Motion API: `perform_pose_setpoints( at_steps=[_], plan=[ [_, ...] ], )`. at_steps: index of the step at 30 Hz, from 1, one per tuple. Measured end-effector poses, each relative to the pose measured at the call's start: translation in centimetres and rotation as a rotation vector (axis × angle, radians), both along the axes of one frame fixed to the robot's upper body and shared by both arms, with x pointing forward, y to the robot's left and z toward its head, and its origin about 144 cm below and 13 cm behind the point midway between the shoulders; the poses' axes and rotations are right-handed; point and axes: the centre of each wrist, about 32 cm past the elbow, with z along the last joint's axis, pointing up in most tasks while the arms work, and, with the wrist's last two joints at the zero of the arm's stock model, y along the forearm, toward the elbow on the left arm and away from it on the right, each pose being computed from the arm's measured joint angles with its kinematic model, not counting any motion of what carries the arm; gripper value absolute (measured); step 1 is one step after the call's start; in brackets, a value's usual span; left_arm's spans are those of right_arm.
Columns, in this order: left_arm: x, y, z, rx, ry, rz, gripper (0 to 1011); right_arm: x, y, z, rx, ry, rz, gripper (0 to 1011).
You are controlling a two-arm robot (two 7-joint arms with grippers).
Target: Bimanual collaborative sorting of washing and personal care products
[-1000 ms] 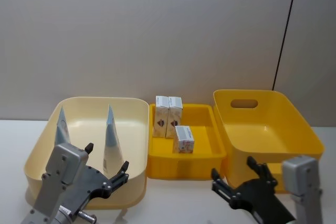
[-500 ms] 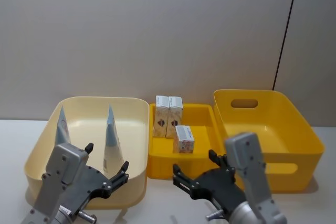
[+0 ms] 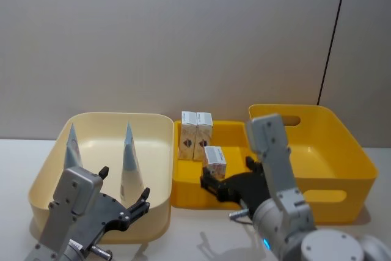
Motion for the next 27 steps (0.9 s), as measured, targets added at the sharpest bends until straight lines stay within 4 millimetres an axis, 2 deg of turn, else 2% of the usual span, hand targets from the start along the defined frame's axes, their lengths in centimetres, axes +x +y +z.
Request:
perform_pose_setpoints(
  at_steps=[5,12,27],
  plan=[
    [0.0,0.0,0.0,0.0,0.0,0.0,1003,1.1,0.2,1.9,0.005,0.024,-0.071,1001],
    [0.0,0.0,0.0,0.0,0.0,0.0,1003,2.6,0.1,3.5,0.03,0.066,-0.129,1001],
    [0.0,0.0,0.0,0.0,0.0,0.0,1003,6.0,0.4,4.5,0.099,0.165,-0.141,1001]
  ],
)
